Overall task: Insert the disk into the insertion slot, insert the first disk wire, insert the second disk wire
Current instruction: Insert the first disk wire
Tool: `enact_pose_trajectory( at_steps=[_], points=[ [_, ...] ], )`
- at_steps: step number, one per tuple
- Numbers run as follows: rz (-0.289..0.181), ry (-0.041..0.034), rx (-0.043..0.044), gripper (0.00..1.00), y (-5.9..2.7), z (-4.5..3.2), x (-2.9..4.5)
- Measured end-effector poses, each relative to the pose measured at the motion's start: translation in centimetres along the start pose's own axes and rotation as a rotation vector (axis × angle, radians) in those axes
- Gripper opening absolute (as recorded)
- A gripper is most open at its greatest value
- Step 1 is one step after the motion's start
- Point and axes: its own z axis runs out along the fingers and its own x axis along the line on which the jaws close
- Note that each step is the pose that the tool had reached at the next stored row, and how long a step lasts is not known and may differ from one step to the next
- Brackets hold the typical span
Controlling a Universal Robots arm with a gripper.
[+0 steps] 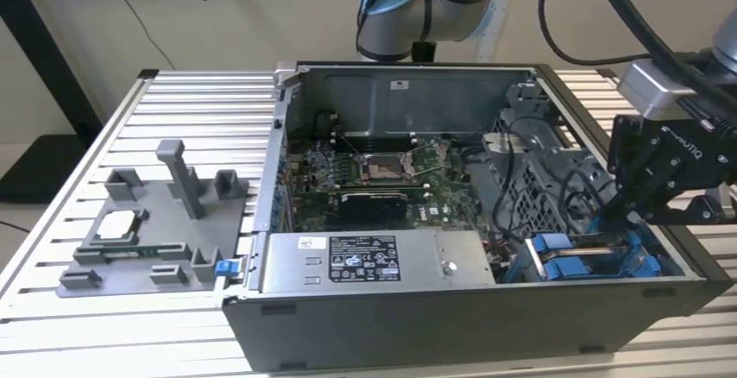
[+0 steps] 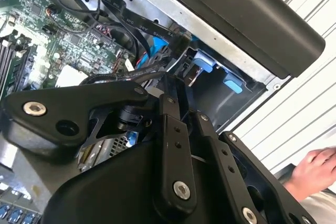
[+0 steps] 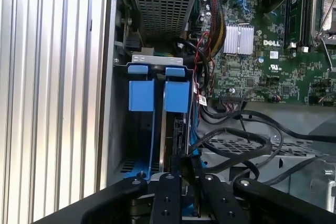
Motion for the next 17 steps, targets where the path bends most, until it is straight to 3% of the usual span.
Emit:
enact_pose_trajectory(
  at_steps=[17],
  points=[
    [0.003,-0.0014,0.0002,0.0,-0.13,0.82,0.28]
  ],
)
